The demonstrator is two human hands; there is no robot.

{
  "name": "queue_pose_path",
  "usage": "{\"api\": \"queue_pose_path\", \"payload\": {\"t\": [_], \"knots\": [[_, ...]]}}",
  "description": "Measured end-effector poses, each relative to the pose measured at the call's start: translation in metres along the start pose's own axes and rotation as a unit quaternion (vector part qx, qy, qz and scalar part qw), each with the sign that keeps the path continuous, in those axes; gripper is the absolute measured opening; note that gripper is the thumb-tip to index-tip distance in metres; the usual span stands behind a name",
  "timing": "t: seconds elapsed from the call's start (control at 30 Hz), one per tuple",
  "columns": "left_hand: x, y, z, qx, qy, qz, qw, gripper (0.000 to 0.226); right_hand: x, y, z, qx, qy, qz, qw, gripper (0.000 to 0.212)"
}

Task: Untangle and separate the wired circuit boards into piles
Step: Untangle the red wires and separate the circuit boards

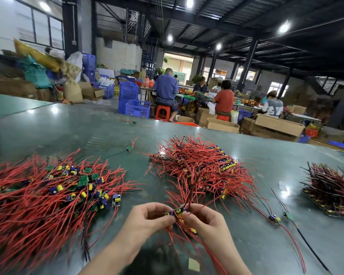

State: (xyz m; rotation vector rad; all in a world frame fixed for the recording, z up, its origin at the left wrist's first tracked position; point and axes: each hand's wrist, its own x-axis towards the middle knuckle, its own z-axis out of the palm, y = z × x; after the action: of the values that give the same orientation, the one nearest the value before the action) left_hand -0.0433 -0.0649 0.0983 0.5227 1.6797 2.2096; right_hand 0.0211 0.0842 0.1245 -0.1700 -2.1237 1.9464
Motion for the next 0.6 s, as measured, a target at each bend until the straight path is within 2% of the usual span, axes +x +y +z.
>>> {"api": "queue_pose_path", "payload": {"t": [0.37, 0.6], "knots": [[-0.0018, 0.0046, -0.0007, 0.039, -0.035, 0.023, 0.998, 0.014, -0.0009, -0.0018, -0.0057, -0.042, -0.059, -0.012, 0.997, 0.021], [-0.0026, 0.0056, -0.0011, 0.068, -0.065, 0.042, 0.995, 0.006, 0.0022, 0.0038, -0.0071, -0.031, -0.06, -0.005, 0.998, 0.023]]}}
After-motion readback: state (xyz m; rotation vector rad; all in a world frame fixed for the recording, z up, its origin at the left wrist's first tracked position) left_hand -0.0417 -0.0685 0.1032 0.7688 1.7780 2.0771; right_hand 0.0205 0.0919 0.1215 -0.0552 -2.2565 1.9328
